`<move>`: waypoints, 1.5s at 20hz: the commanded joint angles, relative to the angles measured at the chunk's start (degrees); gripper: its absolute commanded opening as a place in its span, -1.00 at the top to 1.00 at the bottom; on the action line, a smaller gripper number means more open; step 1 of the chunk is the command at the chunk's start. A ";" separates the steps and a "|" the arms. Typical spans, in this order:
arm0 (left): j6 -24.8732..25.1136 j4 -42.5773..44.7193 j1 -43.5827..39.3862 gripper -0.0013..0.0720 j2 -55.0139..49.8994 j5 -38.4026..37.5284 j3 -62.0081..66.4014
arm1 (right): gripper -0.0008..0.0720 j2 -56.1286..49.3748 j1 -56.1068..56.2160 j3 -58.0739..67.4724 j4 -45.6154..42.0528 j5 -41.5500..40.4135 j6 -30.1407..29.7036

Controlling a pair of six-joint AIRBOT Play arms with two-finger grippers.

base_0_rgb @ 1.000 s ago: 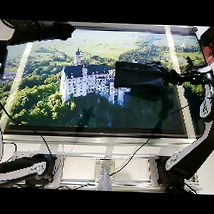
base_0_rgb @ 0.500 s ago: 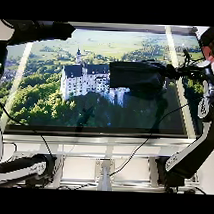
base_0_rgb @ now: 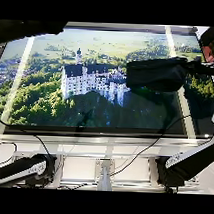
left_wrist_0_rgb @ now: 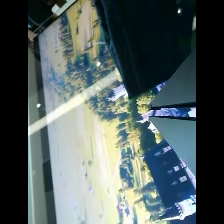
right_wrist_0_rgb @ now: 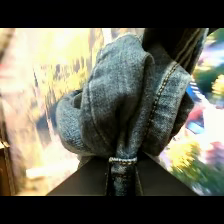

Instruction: Fold the clothes and pants, and hang the long-sleeved shirts on hangers.

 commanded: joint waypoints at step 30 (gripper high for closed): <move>0.00 12.02 2.01 0.83 14.03 -2.56 0.02 | -0.92 24.44 -30.25 -0.39 -61.40 26.97 26.58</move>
